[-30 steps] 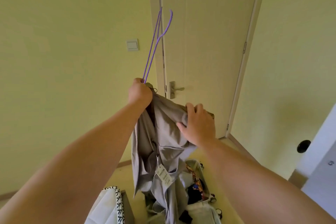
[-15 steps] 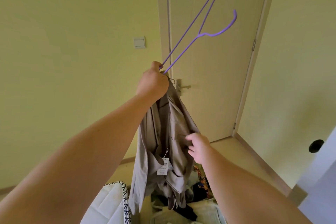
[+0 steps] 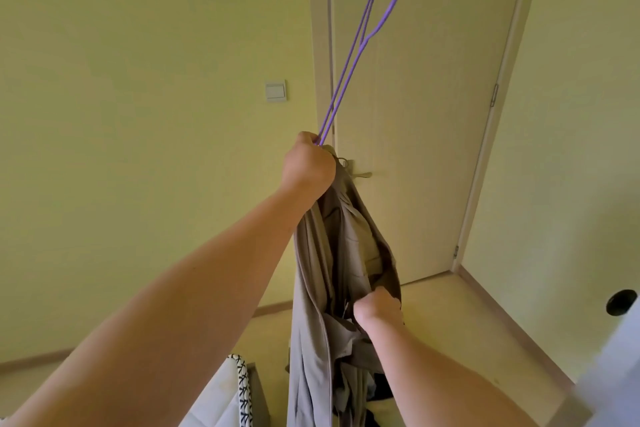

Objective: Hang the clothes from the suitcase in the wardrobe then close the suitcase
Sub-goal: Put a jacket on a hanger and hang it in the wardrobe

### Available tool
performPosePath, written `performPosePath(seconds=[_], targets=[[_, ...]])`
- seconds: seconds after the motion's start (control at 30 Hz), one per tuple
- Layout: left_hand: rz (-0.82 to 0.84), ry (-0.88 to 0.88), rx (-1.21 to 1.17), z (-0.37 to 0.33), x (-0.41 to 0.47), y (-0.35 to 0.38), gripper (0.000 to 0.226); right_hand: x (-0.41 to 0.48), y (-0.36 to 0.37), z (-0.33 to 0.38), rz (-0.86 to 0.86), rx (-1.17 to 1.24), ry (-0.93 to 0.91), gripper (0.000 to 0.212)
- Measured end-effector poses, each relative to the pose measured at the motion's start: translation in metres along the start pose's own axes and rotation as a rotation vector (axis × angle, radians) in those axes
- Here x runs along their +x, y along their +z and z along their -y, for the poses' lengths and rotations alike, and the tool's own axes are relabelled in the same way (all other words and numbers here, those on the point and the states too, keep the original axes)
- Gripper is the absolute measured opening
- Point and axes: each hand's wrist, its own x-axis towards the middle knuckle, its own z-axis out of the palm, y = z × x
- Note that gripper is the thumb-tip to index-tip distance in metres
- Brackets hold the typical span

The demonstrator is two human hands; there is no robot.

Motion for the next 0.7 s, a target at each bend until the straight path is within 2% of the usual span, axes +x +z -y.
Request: performPosePath(seconds=[0.07,0.13,0.3,0.37,0.43,0.47,0.53,0.57,0.63,0.7], targets=[[-0.008,-0.011,-0.001,0.006,0.003,-0.003,0.034,0.003,-0.009,0.0,0.015,0.047,-0.002,0.032],[-0.03,-0.025,0.012,0.012,0.006,-0.009,0.032,0.003,-0.02,0.006,-0.011,0.131,-0.001,0.029],[-0.114,-0.122,0.087,0.034,0.023,-0.03,0.023,0.003,-0.057,0.034,-0.218,0.542,-0.001,0.041],[-0.144,-0.168,0.122,0.045,0.031,-0.04,0.025,0.007,-0.07,0.044,-0.306,0.581,-0.108,0.035],[-0.192,-0.199,0.13,0.056,0.04,-0.052,0.026,0.01,-0.084,0.046,-0.355,0.419,-0.345,0.032],[-0.222,-0.211,0.128,0.061,0.043,-0.059,0.027,0.011,-0.091,0.042,-0.343,0.244,-0.489,0.03],[-0.277,-0.231,0.123,0.069,0.05,-0.073,0.028,0.015,-0.101,0.028,-0.271,-0.282,-0.74,0.034],[-0.299,-0.245,0.114,0.073,0.052,-0.079,0.029,0.018,-0.104,0.02,-0.24,-0.53,-0.804,0.041],[-0.324,-0.272,0.099,0.08,0.055,-0.09,0.029,0.024,-0.107,0.006,-0.249,-0.758,-0.812,0.047],[-0.333,-0.289,0.108,0.087,0.053,-0.096,0.029,0.027,-0.107,0.0,-0.342,-0.703,-0.68,0.04]])
